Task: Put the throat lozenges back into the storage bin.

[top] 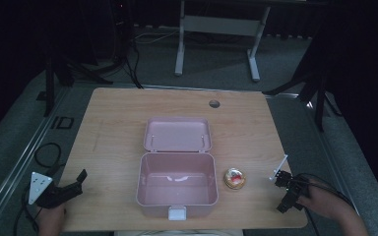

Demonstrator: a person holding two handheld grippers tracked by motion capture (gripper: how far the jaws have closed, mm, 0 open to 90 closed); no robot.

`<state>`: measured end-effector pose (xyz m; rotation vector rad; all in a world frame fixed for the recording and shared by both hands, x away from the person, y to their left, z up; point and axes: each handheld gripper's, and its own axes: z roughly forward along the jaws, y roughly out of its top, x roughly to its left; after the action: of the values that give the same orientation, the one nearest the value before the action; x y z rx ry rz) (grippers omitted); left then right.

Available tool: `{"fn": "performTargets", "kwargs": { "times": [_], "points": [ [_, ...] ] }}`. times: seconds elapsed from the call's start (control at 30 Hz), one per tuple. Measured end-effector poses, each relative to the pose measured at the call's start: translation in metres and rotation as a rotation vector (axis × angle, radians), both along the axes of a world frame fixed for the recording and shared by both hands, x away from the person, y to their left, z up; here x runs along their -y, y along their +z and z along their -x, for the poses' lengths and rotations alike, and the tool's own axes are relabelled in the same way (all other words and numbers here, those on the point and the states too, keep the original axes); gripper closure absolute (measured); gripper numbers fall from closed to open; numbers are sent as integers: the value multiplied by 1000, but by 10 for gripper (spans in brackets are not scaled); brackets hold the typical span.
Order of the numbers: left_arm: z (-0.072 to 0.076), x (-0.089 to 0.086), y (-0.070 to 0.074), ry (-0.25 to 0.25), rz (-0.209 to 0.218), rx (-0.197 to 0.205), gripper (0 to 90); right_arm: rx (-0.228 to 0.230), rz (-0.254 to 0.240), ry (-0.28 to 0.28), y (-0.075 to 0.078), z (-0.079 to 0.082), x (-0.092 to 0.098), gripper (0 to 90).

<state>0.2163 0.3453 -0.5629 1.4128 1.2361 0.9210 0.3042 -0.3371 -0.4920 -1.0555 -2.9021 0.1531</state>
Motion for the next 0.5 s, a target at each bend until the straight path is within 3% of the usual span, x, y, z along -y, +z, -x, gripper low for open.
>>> {"fn": "performTargets", "kwargs": {
  "times": [0.2,0.5],
  "points": [
    [0,0,0,-5,0,-1,18,31,1,22,7,-8,-9,134],
    [0,0,0,-10,-3,-4,19,56,-53,90,12,-21,-36,133]
  ]
}}
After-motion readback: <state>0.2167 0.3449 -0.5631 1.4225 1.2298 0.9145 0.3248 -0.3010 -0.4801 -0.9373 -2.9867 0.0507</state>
